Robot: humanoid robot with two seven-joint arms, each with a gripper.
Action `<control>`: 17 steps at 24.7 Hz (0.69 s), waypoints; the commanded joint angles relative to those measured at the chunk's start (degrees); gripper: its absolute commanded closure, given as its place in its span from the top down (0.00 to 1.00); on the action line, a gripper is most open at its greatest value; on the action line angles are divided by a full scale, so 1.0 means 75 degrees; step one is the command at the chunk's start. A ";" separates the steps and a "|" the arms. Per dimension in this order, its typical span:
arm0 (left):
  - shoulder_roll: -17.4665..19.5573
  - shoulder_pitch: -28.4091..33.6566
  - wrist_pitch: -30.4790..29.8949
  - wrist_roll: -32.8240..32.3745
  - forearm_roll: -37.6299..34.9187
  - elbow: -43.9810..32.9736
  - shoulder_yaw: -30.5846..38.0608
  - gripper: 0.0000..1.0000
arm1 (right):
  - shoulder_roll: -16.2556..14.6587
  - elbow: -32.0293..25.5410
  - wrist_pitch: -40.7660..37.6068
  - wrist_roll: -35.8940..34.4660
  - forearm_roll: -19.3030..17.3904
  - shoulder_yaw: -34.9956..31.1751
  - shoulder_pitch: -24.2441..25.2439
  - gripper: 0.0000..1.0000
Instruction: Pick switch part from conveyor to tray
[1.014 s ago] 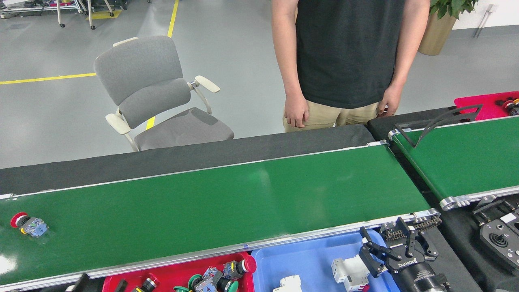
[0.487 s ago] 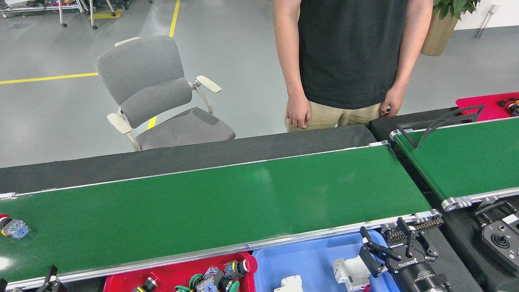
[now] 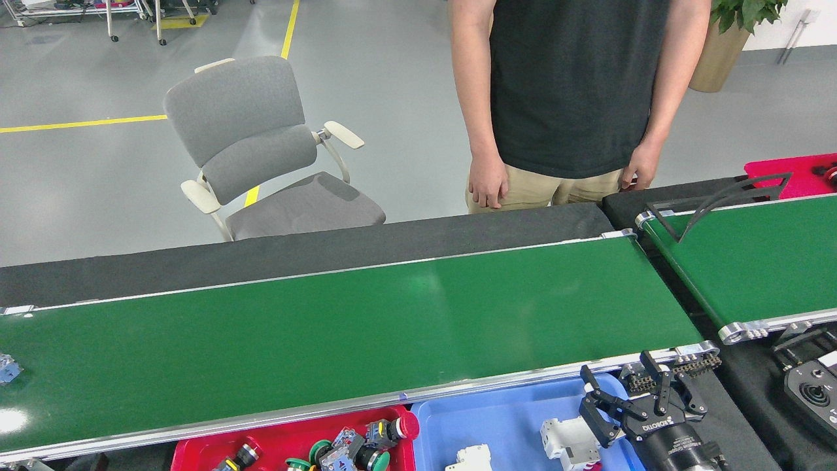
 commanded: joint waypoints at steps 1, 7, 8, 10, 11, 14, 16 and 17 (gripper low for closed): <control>0.0052 -0.0098 0.0032 0.0108 0.0037 -0.0092 0.0050 1.00 | 0.0010 -0.0126 0.0019 -0.0013 -0.0025 -0.0042 -0.0029 0.99; 0.0286 -0.0133 0.0137 0.0108 0.0259 -0.0010 -0.0383 1.00 | 0.0033 -0.0173 0.0078 -0.0013 -0.0025 -0.0042 -0.0018 0.99; 0.0333 -0.0133 0.0255 0.0108 0.0482 -0.0022 -0.0477 1.00 | 0.0021 -0.0173 0.0090 -0.0013 -0.0025 -0.0042 -0.0006 0.99; 0.0567 -0.0098 0.0524 0.0108 0.0787 -0.0033 -0.0700 1.00 | 0.0021 -0.0173 0.0102 -0.0013 -0.0025 -0.0042 0.0018 0.99; 0.0731 -0.0086 0.0653 0.0108 0.0810 -0.0033 -0.0864 1.00 | 0.0033 -0.0185 0.0102 -0.0013 -0.0025 -0.0054 0.0018 0.99; 0.1306 -0.0086 0.1145 0.0108 0.1150 -0.0033 -0.1297 1.00 | 0.0021 -0.0349 0.0102 -0.0013 -0.0025 -0.0077 0.0088 0.99; 0.1622 -0.0098 0.1227 0.0108 0.1560 -0.0033 -0.1473 1.00 | -0.0026 -0.0513 0.0102 -0.0025 -0.0013 -0.0112 0.0322 0.99; 0.1751 -0.0110 0.1239 0.0108 0.1665 -0.0033 -0.1543 1.00 | -0.0026 -0.0583 0.0102 -0.0037 -0.0013 -0.0159 0.0427 0.99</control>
